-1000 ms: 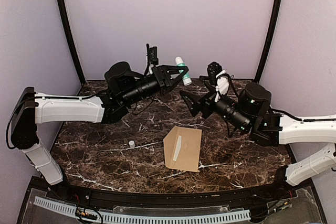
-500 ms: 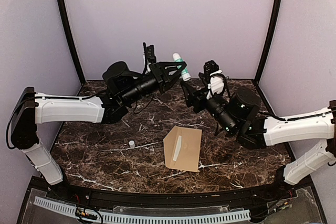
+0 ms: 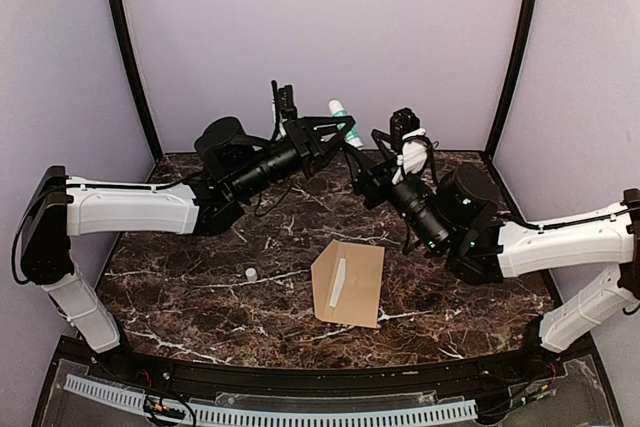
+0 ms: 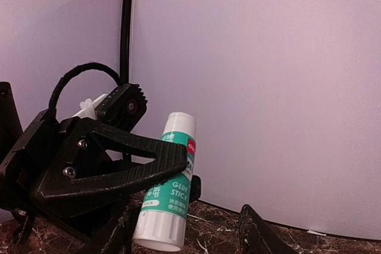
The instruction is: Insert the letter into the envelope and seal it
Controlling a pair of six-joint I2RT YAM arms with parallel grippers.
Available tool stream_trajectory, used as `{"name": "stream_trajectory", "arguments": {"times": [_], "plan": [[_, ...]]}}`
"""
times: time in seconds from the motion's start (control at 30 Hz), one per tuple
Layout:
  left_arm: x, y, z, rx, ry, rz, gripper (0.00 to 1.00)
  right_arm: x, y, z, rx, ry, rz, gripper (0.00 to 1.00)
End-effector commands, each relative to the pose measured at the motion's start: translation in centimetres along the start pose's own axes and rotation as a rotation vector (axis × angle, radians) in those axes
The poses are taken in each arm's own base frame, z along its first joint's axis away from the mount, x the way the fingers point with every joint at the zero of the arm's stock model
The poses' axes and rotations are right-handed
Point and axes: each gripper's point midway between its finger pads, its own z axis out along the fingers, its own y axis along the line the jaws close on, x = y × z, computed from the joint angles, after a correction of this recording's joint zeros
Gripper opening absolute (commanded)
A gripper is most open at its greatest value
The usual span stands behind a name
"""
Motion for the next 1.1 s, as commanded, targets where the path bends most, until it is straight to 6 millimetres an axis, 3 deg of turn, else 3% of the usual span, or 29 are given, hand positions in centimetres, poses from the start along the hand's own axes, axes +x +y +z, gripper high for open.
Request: {"name": "stream_trajectory", "arguments": {"times": [0.0, 0.43, 0.73, 0.83, 0.9, 1.0, 1.07], "plan": [[-0.7, -2.2, -0.5, 0.058, -0.020, 0.016, 0.00, -1.7, 0.5, 1.1, 0.012, -0.054, 0.015, 0.56], [-0.3, -2.3, -0.9, 0.066, -0.004, -0.007, 0.00, -2.0, 0.8, 2.5, 0.078, -0.101, -0.035, 0.34], [0.4, -2.5, -1.6, 0.082, 0.020, -0.019, 0.00, -1.4, 0.6, 2.9, 0.112, -0.093, -0.055, 0.00], [0.1, -2.8, -2.0, 0.095, 0.006, -0.005, 0.02, -1.1, 0.3, 2.8, 0.126, -0.081, -0.049, 0.00], [0.2, -2.9, -2.2, 0.096, 0.004, 0.008, 0.11, -1.0, 0.2, 2.5, 0.120, -0.074, -0.039, 0.00], [0.2, -2.9, -2.4, 0.096, 0.001, 0.032, 0.41, -0.9, 0.3, 1.8, 0.092, -0.064, -0.016, 0.00], [0.1, -2.9, -2.5, 0.092, -0.004, 0.050, 0.51, -0.9, 0.4, 1.3, 0.063, -0.061, -0.004, 0.00]]}}
